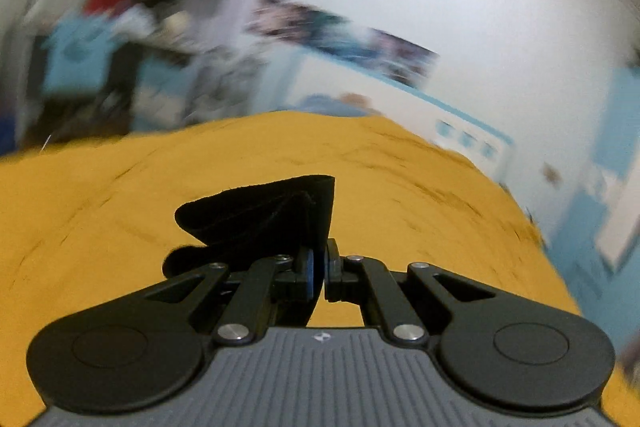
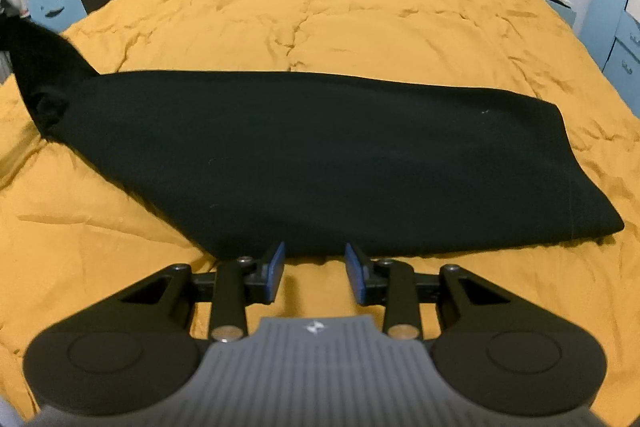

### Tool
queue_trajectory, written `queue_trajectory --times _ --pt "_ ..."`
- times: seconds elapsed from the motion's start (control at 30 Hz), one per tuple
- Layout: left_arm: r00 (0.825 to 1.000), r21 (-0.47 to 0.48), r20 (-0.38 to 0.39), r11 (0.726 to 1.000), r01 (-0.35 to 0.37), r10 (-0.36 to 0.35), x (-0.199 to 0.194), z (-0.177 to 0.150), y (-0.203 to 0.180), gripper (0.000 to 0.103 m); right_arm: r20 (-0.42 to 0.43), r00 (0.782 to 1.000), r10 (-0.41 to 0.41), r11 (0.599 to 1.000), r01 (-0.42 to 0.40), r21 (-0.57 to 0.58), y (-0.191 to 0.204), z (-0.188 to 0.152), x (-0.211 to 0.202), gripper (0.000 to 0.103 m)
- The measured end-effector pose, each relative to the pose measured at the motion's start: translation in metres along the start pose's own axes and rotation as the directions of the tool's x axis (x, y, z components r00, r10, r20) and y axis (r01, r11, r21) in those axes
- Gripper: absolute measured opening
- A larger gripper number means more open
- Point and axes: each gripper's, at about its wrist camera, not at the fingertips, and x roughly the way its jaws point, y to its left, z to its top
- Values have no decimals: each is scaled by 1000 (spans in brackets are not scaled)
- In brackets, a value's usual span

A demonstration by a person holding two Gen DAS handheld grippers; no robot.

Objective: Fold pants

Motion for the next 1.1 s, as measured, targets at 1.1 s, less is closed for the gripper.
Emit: queue_trajectory --times 1.1 --pt "657 67 -640 823 564 -399 42 -224 -206 25 94 984 155 969 -169 178 -56 -15 -13 30"
